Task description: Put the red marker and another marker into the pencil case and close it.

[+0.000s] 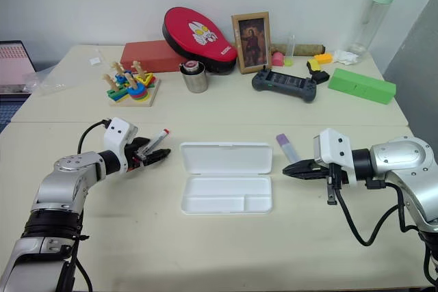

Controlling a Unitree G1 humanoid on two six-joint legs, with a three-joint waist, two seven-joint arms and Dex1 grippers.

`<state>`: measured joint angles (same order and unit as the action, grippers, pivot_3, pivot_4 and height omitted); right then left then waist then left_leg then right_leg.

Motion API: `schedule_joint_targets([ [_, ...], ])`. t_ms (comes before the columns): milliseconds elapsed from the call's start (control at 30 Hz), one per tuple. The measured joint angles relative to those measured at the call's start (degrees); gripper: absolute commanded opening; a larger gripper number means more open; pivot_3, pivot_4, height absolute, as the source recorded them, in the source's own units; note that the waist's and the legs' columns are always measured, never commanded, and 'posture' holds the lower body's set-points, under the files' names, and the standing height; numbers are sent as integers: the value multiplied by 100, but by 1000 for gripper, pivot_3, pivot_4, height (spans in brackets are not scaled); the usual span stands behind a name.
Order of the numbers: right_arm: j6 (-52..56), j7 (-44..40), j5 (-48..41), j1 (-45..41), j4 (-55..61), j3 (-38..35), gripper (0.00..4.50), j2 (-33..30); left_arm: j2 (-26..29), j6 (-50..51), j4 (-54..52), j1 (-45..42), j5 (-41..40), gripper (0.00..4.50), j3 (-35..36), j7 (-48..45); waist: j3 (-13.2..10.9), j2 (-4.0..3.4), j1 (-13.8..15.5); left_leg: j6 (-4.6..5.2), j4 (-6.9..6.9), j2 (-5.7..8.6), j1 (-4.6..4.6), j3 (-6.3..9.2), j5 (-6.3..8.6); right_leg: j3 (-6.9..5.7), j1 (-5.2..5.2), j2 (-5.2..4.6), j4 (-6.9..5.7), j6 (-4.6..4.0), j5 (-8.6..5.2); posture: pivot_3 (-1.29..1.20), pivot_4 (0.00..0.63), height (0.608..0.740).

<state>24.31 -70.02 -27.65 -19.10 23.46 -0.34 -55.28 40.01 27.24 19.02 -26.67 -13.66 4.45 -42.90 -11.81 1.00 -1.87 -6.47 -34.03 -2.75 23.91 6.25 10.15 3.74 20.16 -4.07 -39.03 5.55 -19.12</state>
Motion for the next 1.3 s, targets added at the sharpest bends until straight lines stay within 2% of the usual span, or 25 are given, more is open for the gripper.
schedule_joint_targets([
  [500,-30,13,4,37,-2,-19,0,0,37,259,-319,224,-75,440,126,-72,0,0,-2,0,1,0,-1,-1,0,1,0,0,0,0,0,0,150,740],
  [933,-16,32,2,36,0,-17,0,0,50,-56,-543,416,90,421,111,17,0,0,-7,0,2,0,1,-1,0,1,3,0,1,0,0,0,150,740],
  [1100,2,44,-9,36,13,-17,0,0,203,-108,-1310,499,-101,421,462,-3,-1,1,1,0,2,0,5,0,0,0,3,0,3,0,0,0,150,740],
  [1167,9,37,-12,36,17,-18,0,-2,328,56,-1920,474,-371,421,669,-126,-1,2,1,0,2,0,4,0,0,1,2,0,3,0,0,0,150,740],
  [1300,9,28,-10,36,17,-18,0,-2,488,279,-2574,374,-676,421,720,-341,-1,1,-1,0,2,0,2,0,0,1,1,0,3,0,0,0,150,740],
])
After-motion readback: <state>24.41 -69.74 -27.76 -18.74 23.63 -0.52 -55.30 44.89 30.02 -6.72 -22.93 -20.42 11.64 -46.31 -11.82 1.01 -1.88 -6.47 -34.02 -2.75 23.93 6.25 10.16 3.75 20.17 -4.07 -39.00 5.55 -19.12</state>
